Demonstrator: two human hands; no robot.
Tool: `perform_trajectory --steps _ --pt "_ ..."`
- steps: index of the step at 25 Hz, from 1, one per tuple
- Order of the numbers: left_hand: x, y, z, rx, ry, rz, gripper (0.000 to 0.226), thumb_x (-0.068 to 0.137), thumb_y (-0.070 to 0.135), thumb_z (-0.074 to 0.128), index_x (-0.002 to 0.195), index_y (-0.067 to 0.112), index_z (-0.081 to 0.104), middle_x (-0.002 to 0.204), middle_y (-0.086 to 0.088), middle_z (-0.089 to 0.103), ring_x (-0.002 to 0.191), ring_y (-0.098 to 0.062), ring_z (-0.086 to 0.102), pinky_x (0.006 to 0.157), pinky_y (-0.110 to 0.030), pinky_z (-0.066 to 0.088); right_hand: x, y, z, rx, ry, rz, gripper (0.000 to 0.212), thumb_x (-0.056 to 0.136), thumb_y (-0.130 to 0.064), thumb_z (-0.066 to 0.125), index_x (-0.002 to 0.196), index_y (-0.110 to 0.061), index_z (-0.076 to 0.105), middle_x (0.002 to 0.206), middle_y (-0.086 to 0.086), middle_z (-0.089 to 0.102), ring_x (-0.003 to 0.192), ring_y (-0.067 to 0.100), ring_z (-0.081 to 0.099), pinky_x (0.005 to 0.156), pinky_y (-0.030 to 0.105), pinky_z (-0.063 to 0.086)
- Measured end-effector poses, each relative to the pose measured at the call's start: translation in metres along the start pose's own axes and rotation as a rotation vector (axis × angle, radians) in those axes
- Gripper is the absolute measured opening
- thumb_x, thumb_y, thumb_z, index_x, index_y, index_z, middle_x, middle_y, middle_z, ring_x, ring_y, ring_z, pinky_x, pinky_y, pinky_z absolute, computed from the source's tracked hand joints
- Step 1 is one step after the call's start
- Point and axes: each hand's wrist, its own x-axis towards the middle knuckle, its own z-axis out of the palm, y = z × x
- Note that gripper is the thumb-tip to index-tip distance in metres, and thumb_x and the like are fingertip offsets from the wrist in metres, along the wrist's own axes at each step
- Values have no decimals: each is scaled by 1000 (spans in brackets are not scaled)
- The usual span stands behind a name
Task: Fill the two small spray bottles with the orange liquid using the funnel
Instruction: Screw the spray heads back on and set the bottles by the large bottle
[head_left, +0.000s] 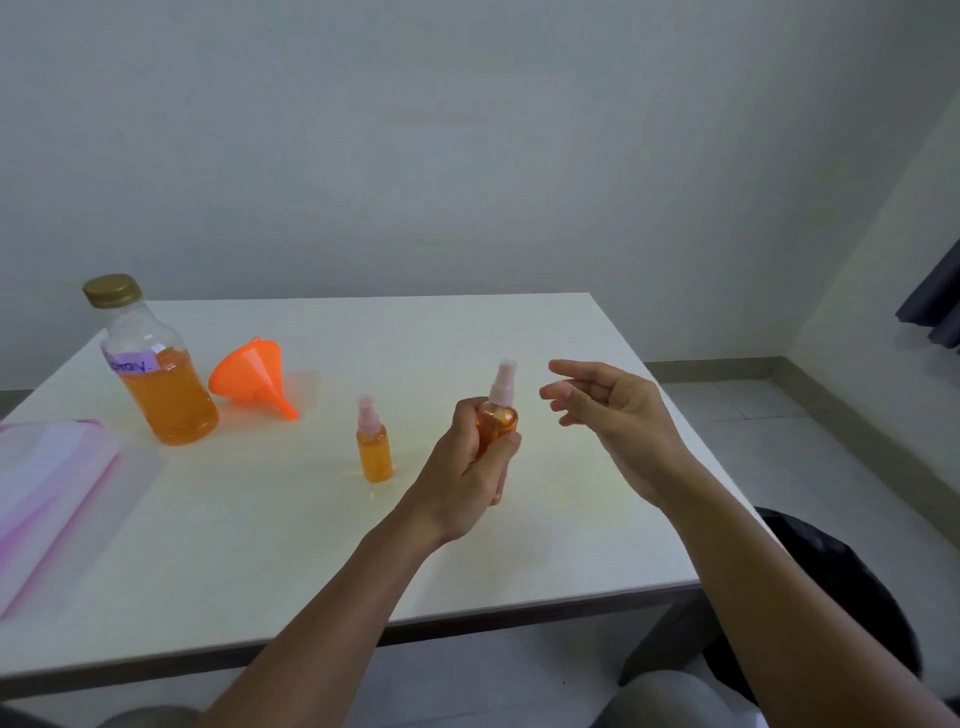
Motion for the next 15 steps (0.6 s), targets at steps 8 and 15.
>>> perform_trajectory --steps 8,15 --pt "-57 -14 -121 141 431 52 51 88 53 59 133 30 48 114 10 64 104 -9 61 83 -19 49 -39 44 102 -482 -183 -27 19 94 -17 69 109 -28 76 97 -14 77 89 4 71 88 23 59" --pt "-80 -70 -212 232 789 -47 44 85 38 73 124 24 58 107 8 69 95 -9 65 80 -30 54 -70 79 179 -828 -395 -299 36 103 -27 54 138 -24 61 148 -8 54 139 8 46 120 30 36"
